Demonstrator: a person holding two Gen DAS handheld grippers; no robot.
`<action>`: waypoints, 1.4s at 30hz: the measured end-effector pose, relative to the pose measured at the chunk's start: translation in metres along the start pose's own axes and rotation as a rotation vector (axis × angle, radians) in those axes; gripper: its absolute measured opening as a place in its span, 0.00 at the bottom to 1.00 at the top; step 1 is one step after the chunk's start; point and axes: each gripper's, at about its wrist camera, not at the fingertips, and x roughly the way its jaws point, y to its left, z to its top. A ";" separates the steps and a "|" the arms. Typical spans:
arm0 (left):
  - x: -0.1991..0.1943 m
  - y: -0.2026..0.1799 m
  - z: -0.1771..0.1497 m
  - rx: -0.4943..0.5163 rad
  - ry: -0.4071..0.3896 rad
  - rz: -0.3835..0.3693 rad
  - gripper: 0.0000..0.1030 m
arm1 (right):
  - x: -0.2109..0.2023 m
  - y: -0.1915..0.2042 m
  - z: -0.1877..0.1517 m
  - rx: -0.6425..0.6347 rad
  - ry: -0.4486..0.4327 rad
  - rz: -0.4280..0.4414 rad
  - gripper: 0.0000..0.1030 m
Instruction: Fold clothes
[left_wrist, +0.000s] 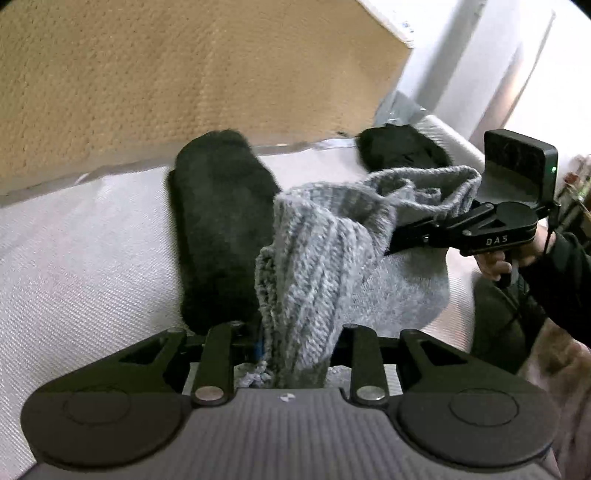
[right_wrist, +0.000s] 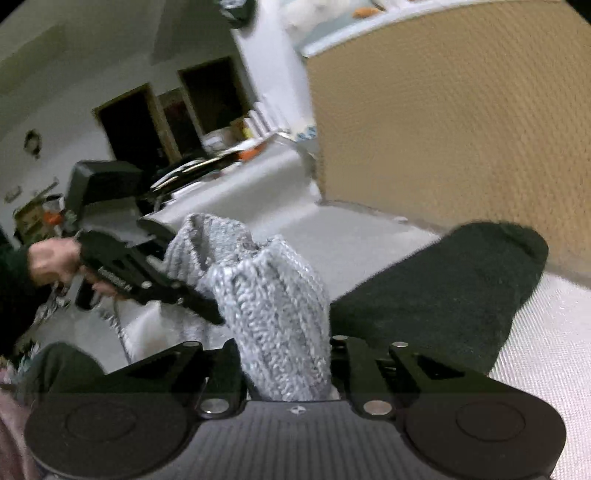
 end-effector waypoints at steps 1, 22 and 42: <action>0.001 0.001 0.001 -0.002 -0.012 0.012 0.29 | 0.001 -0.006 0.000 0.021 -0.007 -0.001 0.15; 0.019 -0.030 -0.006 0.098 -0.114 0.111 0.39 | 0.053 -0.123 -0.034 0.441 0.035 -0.093 0.55; 0.079 0.004 -0.021 -0.012 -0.004 0.316 0.32 | -0.031 -0.009 -0.018 -0.029 -0.140 -0.297 0.53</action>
